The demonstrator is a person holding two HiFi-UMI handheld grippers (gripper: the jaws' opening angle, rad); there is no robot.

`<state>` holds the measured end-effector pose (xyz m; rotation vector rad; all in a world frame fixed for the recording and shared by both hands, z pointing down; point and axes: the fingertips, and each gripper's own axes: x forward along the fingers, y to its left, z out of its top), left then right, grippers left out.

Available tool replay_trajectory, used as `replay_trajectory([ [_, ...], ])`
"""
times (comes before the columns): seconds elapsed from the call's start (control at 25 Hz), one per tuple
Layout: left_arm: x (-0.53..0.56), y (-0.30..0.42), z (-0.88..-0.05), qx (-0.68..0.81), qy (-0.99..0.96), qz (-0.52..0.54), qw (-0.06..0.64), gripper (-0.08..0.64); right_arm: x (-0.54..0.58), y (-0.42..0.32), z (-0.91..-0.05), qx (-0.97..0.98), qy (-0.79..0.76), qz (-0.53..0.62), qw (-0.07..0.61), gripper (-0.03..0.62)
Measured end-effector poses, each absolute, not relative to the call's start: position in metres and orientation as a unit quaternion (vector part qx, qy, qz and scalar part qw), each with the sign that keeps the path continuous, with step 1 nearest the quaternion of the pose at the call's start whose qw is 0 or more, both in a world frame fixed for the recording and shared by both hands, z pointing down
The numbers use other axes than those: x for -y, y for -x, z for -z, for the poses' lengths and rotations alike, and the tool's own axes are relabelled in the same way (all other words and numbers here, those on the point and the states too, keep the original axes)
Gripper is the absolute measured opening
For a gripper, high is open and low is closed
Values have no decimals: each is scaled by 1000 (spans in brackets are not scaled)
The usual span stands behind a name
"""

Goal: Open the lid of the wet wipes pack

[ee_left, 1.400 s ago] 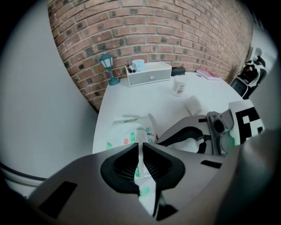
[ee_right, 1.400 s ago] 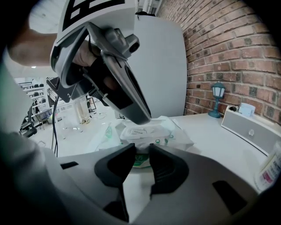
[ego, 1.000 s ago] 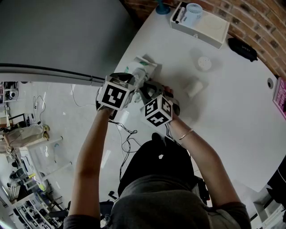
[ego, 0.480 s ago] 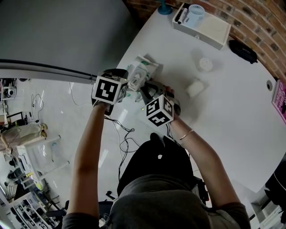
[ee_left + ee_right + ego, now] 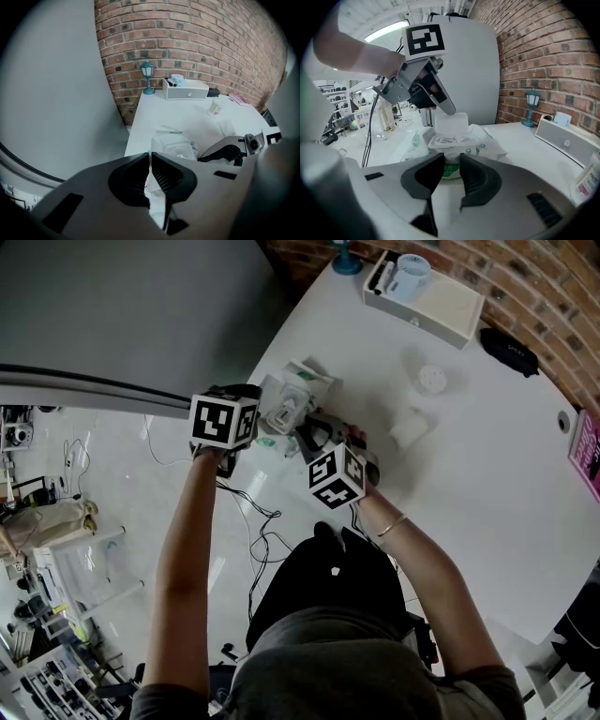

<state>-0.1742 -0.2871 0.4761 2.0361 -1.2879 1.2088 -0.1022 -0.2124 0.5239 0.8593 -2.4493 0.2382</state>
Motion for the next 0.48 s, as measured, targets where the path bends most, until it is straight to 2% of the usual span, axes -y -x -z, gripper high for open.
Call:
replay_trajectory([
  [0.48, 296, 187, -489, 468, -734, -414, 267, 32, 212, 103, -524, 906, -317, -88, 265, 112],
])
